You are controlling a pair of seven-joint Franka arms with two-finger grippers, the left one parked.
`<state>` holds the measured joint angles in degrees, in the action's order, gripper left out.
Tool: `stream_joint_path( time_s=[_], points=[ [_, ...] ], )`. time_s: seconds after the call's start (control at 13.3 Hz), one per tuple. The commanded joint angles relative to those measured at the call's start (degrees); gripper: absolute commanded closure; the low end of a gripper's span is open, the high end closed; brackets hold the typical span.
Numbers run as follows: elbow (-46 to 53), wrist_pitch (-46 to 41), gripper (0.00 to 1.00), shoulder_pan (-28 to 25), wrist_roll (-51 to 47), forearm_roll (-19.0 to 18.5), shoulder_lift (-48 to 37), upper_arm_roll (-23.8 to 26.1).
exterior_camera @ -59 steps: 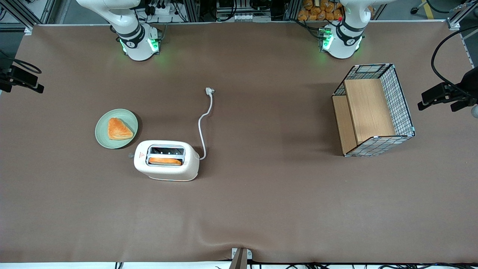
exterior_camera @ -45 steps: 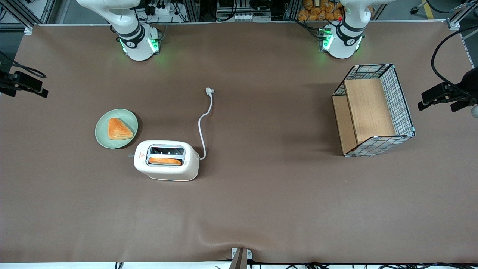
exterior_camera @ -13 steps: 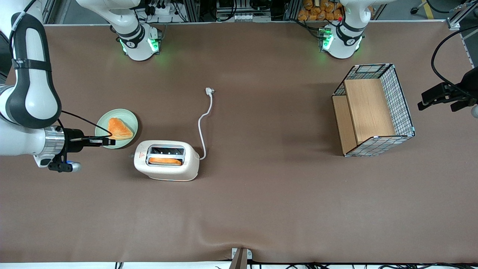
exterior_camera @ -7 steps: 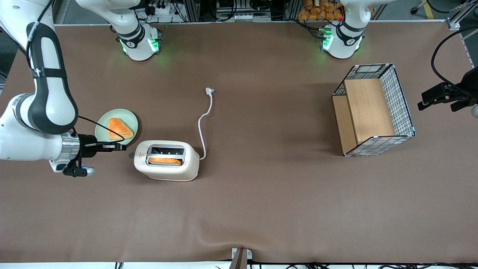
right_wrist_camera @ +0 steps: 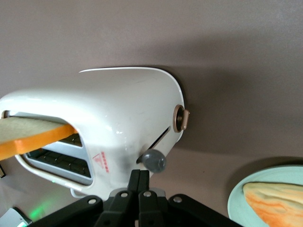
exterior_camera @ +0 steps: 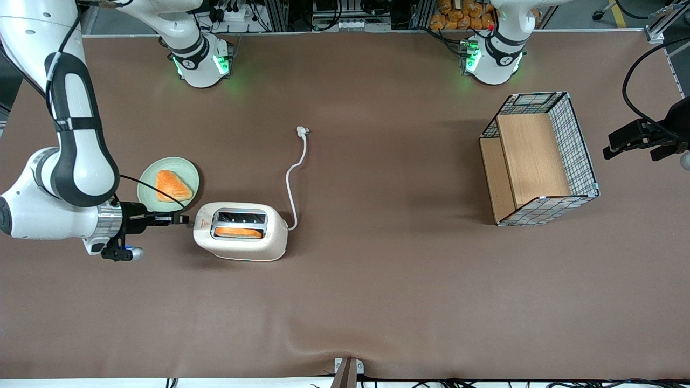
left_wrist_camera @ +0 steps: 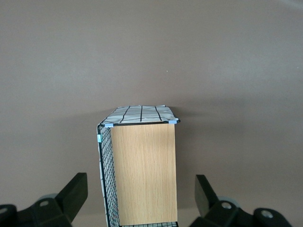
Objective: Press toaster button with right arm
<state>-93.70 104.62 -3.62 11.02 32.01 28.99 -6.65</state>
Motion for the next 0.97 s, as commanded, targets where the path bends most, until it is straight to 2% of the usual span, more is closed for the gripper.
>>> stream_joint_path(
  time_s=[0.0, 0.22, 0.38, 0.67, 0.9],
  points=[
    [0.2, 0.7, 1.00, 0.4, 1.8, 2.0, 0.8, 0.1],
    [-0.2, 0.7, 1.00, 0.6, 2.3, 2.3, 2.4, 0.1],
    [-0.2, 0.6, 1.00, 0.9, 4.1, 4.4, 3.4, 0.1],
    [-0.2, 0.6, 1.00, 1.8, 5.2, 5.2, 4.5, 0.1],
    [-0.2, 0.7, 1.00, 2.6, 7.4, 8.1, 6.4, 0.1]
  ],
)
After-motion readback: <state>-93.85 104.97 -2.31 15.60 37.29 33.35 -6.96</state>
